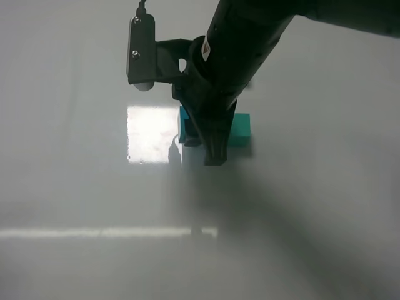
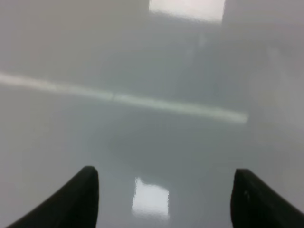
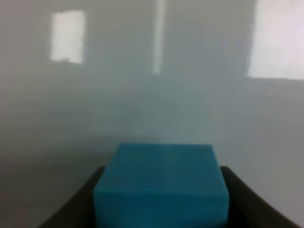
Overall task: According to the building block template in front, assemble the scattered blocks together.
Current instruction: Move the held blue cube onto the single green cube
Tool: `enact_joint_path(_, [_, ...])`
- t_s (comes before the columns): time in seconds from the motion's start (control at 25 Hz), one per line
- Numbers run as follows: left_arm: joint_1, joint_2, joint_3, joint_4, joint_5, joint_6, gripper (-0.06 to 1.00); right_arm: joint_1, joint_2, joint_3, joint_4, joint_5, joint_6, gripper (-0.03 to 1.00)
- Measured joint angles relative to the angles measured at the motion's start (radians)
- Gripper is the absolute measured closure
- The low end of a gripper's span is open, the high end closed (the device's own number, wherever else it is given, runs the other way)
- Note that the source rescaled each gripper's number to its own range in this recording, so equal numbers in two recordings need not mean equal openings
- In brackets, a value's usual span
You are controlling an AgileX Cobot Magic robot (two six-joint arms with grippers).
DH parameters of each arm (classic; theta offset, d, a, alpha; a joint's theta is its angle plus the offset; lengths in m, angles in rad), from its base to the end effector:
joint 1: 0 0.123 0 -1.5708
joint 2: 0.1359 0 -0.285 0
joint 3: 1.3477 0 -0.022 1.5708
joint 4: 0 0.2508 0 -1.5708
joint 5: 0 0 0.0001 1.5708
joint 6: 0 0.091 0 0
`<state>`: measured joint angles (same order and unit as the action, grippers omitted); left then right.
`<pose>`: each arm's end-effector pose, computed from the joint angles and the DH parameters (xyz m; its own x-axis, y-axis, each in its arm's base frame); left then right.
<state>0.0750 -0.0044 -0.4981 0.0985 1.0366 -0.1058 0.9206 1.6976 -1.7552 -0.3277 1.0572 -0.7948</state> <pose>-0.0051 0.0073 0.2790 -0.4200 -0.0870 -0.9033 -0.1744 0.9846 -0.0137 0.2467 0.2822 0.3883 0.2690 -0.9456 -0.1831 -0.7617 -0.0925 -0.6413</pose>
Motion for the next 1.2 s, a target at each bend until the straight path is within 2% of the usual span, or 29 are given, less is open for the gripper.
enact_joint_path(0.44, [0.0,0.0,0.0,0.0,0.0,0.0,0.37,-0.068,0.021,-0.001,-0.014,0.005,0.093,0.78])
enact_joint_path(1.2, [0.0,0.0,0.0,0.0,0.0,0.0,0.37,-0.079,0.053,-0.001,-0.011,0.026,0.1,0.78])
